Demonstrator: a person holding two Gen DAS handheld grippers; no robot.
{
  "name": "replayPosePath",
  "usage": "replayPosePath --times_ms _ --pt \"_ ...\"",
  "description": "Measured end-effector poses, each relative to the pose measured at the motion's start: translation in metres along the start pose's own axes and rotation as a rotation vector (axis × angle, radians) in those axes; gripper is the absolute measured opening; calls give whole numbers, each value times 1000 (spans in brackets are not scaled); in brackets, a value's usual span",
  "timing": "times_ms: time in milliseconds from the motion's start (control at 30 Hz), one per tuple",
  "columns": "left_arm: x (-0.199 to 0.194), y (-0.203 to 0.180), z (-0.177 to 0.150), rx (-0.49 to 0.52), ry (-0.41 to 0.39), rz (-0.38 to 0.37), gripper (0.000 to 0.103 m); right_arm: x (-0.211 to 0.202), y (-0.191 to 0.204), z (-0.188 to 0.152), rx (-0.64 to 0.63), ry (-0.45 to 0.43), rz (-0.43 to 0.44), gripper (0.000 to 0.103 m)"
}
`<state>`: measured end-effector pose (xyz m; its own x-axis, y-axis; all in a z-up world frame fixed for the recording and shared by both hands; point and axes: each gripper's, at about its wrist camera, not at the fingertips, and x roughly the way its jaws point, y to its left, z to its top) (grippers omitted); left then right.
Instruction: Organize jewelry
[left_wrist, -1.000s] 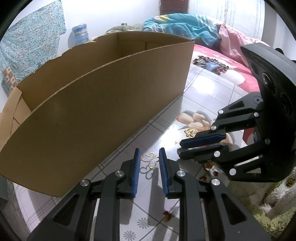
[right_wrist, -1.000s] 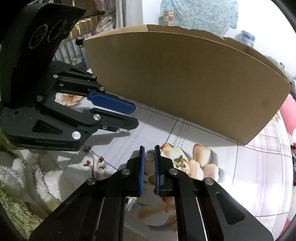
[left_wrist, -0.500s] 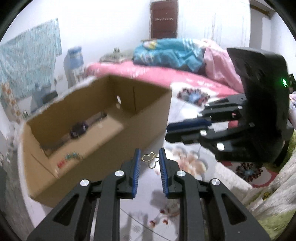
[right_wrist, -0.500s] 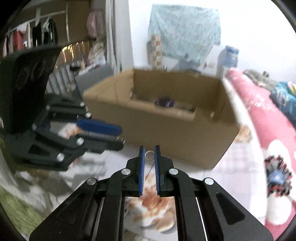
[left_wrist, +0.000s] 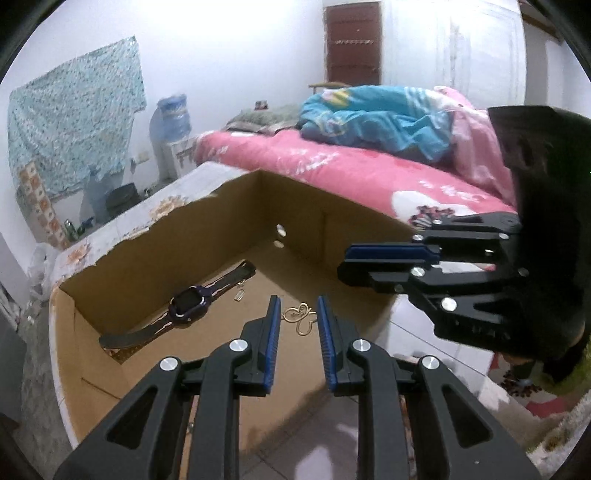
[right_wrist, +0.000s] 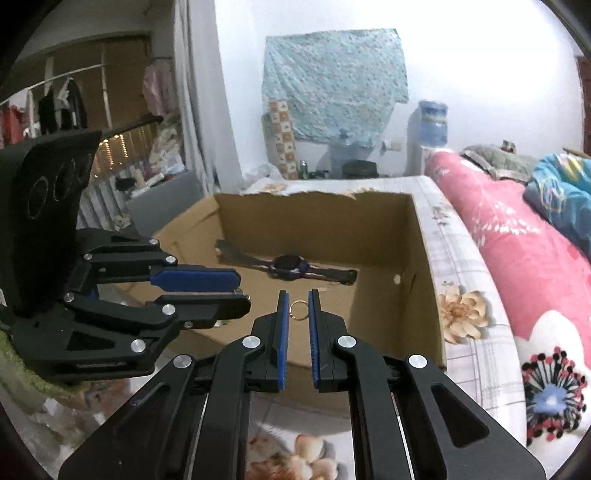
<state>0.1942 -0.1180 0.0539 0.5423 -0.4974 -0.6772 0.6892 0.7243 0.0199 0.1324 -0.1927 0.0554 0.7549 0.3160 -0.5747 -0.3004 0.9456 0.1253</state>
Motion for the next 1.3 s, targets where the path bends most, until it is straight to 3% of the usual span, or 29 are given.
replayPosePath --times_ms 133,533,800,967,1300 --pt "12 6 -3 -28 30 -2 20 -7 -5 -3 25 -13 -3 19" --pt "-10 22 -13 -113 13 1 21 -53 -27 -5 116 -103 -73 24" --pt "-57 40 -28 -182 -38 34 37 -74 -21 -8 130 -123 -98 36" --pt "-94 51 -43 -217 -73 58 61 -87 -13 -14 126 -125 -108 42" --pt "-140 65 -87 -272 -47 129 79 -90 -6 -42 177 -41 -121 46"
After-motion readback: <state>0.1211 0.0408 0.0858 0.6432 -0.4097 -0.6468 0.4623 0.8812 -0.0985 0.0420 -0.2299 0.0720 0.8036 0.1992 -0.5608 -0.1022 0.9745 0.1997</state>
